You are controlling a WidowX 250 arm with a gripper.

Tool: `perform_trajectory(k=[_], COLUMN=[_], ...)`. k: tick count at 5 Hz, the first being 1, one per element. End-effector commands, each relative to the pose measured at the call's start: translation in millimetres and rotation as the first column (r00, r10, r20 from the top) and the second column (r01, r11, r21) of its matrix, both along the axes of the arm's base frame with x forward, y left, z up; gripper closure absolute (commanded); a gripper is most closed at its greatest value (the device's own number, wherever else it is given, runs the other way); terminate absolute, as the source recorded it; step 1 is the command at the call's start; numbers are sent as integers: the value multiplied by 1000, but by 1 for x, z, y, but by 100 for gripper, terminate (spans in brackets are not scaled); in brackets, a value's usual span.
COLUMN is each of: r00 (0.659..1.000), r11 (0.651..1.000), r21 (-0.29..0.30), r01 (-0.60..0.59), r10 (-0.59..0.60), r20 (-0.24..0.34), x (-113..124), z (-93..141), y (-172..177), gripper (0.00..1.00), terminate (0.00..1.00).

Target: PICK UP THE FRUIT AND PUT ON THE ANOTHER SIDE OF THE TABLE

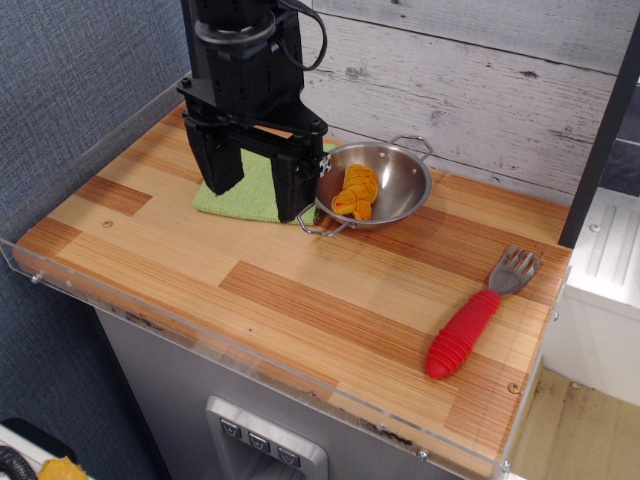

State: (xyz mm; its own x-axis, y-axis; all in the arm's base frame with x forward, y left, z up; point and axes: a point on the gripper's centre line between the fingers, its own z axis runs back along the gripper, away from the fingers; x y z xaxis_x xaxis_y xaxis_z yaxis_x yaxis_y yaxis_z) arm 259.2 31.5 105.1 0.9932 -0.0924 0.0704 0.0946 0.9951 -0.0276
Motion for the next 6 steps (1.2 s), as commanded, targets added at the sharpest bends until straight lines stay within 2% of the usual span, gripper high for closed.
perform_trajectory(k=[1,2,4,6], r00=[1000,999,996,996], r11=[1000,1000,996,995], r21=[0,5,-71,-65], r01=[0,-22,-45,-76], r10=[0,22,50,79], r20=[0,28,70,49], x=[0,15,56,91], z=[0,-6,-20,-49], y=[0,2,11,11], gripper=[0,0,0,0], terminate=[0,0,0,0])
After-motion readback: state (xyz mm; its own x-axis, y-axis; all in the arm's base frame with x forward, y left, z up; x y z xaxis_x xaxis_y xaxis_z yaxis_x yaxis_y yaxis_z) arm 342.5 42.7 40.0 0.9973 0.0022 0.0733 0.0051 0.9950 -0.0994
